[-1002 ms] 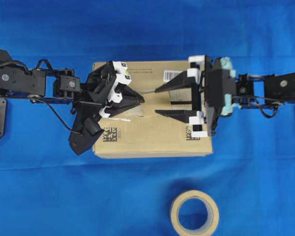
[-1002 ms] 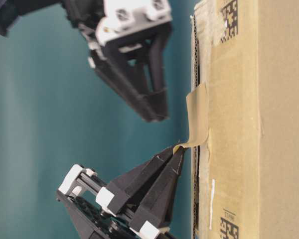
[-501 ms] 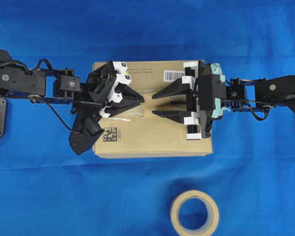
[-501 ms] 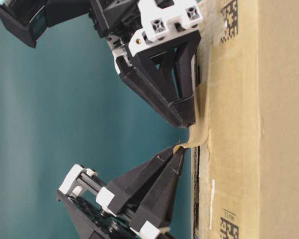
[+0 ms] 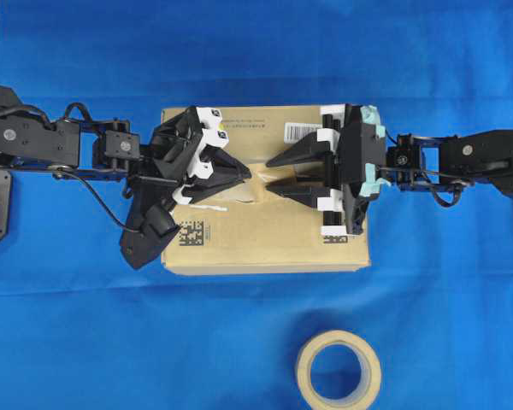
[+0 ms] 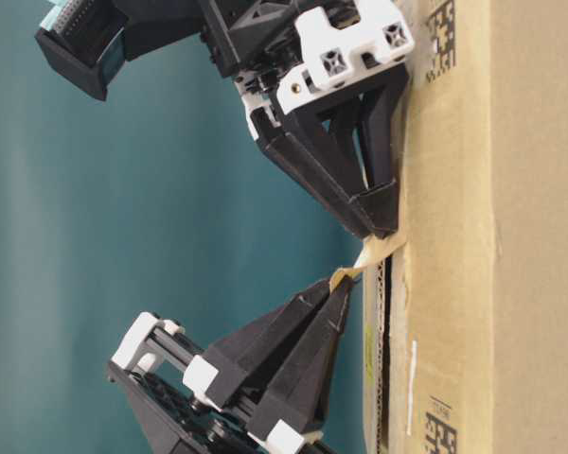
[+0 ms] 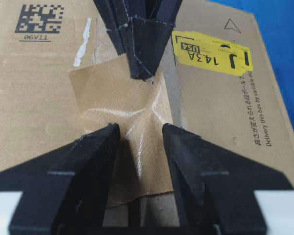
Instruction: Apply tape along the seams of the closed cardboard box to seal it securely.
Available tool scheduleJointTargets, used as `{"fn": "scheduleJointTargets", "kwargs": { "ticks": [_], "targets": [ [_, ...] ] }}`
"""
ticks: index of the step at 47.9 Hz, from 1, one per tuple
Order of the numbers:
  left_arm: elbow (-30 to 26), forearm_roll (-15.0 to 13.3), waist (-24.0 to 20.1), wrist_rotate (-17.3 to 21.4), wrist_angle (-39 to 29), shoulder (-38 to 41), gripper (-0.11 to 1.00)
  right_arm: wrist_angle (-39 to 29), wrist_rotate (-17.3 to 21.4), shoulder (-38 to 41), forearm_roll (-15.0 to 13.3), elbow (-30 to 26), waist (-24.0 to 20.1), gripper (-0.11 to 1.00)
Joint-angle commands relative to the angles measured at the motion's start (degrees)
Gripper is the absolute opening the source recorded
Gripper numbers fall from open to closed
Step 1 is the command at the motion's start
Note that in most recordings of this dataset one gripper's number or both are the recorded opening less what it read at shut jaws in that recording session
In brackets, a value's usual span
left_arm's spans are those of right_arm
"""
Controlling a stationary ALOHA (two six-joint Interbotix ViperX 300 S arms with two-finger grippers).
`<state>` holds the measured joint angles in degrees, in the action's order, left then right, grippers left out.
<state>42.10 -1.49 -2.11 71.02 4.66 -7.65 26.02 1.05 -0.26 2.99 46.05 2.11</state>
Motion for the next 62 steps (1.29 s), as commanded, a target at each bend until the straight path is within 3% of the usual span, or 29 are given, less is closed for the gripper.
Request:
{"fn": "scheduleJointTargets", "kwargs": {
  "ticks": [1,37,40,44,53,62],
  "targets": [
    [-1.1,-0.2,-0.2,-0.2,0.3,-0.3,0.02,0.2,0.1,-0.3,0.5,-0.4,0.2,0.41],
    [-4.1,-0.1,-1.3,-0.3,-4.7,1.4,0.03,0.2,0.1,-0.2,1.4,0.2,-0.3,0.41],
    [-4.1,0.0,-1.3,-0.4,-4.7,1.2,0.07,0.2,0.1,-0.2,1.4,0.2,-0.3,0.41],
    [-4.1,0.0,-1.3,-0.4,-5.1,1.1,0.2,0.2,0.1,-0.2,1.4,0.2,-0.3,0.41],
    [-4.3,0.2,-1.2,1.6,-7.0,0.9,0.57,0.2,0.1,-0.2,1.4,0.2,-0.3,0.41],
    [-5.9,0.2,-1.2,7.7,-12.1,0.9,0.58,0.4,0.2,-0.2,1.8,0.3,-0.3,0.41]
  ]
}}
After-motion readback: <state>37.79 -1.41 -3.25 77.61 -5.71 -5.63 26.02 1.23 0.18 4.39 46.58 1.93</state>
